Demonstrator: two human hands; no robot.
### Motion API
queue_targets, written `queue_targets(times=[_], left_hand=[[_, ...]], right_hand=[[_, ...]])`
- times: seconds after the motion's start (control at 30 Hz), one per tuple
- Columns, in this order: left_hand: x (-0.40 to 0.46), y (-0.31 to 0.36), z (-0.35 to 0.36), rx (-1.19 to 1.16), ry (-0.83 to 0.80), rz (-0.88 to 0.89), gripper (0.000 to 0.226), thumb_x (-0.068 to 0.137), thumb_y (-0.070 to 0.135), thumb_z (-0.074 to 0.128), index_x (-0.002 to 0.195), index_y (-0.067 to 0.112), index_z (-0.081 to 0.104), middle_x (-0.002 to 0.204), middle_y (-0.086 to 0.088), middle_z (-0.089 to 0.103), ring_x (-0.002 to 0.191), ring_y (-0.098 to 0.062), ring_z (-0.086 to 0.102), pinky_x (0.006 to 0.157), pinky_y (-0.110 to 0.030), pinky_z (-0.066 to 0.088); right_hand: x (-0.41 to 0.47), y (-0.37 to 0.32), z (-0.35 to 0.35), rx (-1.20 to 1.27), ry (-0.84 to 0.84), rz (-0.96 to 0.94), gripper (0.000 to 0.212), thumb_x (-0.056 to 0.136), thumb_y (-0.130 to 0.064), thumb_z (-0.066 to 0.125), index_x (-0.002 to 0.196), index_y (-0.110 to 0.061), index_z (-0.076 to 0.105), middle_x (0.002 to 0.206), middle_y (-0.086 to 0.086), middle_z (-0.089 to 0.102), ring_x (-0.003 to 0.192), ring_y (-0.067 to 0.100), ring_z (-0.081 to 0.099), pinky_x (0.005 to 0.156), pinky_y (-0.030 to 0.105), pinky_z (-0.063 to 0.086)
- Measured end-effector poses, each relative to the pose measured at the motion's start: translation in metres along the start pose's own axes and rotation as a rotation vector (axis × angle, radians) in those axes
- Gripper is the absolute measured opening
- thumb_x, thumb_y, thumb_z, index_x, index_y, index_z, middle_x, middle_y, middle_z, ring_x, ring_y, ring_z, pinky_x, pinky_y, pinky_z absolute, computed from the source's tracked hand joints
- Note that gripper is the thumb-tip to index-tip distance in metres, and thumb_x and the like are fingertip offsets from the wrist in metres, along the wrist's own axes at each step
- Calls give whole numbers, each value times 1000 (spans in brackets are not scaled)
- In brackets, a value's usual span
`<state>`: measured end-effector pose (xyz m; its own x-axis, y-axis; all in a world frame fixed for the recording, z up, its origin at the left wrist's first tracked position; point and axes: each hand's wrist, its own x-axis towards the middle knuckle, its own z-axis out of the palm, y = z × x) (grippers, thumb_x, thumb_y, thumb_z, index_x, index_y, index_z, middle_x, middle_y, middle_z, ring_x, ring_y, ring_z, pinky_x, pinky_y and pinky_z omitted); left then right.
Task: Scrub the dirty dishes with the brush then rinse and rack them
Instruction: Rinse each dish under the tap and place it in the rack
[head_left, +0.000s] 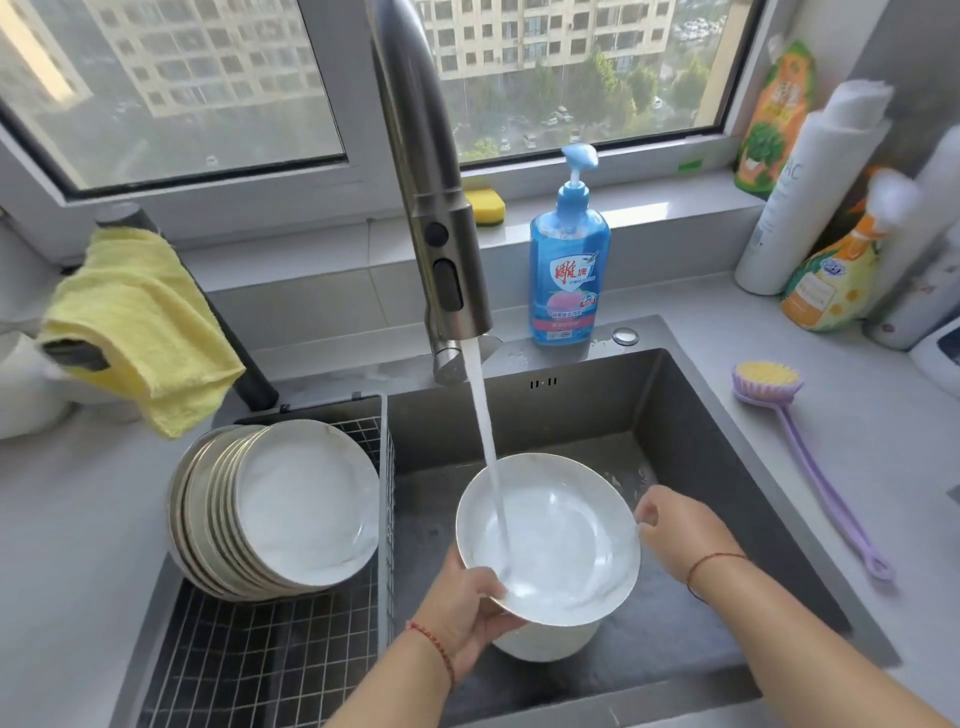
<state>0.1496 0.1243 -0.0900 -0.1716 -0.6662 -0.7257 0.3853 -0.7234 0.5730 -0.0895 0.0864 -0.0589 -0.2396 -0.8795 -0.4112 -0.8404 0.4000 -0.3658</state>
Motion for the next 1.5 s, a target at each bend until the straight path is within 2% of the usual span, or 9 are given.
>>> queue_targets(times=[0.13,0.23,0.37,0.67,0.97,1.07,1.2,1.37,1.5], left_hand=[[-2,2,-7,48,57,76,64,82,-15,44,132,26,47,129,-13,56,110,-41,61,68,-47,60],[-6,5,-6,-14,80,128,44,92,-4,52,125,26,51,125,-15,61,105,-40,66,72,-51,59],[-11,10,-2,-66,68,174,24,100,17,53,123,23,54,116,-17,70,96,-39,71,70,-49,59],[-21,8,-1,2,40,169,34,101,45,42,126,23,50,114,-13,72,97,-33,72,65,-40,60],[-26,3,-3,19,18,124,29,102,40,47,126,27,56,121,-11,68,100,-35,70,79,-53,59],[-24,7,-7,-25,47,130,26,101,36,50,124,25,55,122,-12,67,99,-36,71,81,-56,58],[-20,13,-11,-5,73,156,28,101,35,50,126,23,53,122,-11,68,97,-36,72,73,-51,60],[-25,13,-12,22,37,158,31,100,40,49,126,22,53,112,-13,73,89,-32,74,60,-38,59],[-28,9,-8,64,3,145,41,99,48,42,125,19,54,109,-12,74,95,-31,73,65,-39,60]], right_hand=[[-20,-4,16,-84,127,-279,30,89,-36,56,117,-25,59,116,-7,61,109,16,55,95,29,44],[-46,-23,26,-255,-104,-481,55,83,-62,21,99,-27,61,108,-8,60,109,16,51,104,28,33],[-71,-47,34,-263,-276,-641,110,62,-81,-15,129,-26,53,139,-11,47,136,6,31,118,26,0],[-63,-89,57,-4,-524,-680,47,104,-39,16,151,-36,18,158,-19,13,140,-9,-1,119,28,-5],[2,-69,46,-482,-316,-537,56,102,-40,17,154,-25,2,161,0,-7,147,14,-11,117,41,-10],[-7,-51,32,-564,-288,-485,57,101,-44,18,152,-18,15,159,5,13,147,21,7,119,46,-2],[-52,-47,24,-485,-510,-473,47,98,-12,36,144,-18,24,142,18,34,134,35,29,113,58,15],[-88,-75,33,-129,-649,-640,48,105,-37,18,152,-31,19,158,-15,14,142,-4,4,118,29,-3],[-69,-94,52,74,-652,-677,50,103,-26,21,152,-35,15,159,-17,11,143,-5,1,119,30,-5]])
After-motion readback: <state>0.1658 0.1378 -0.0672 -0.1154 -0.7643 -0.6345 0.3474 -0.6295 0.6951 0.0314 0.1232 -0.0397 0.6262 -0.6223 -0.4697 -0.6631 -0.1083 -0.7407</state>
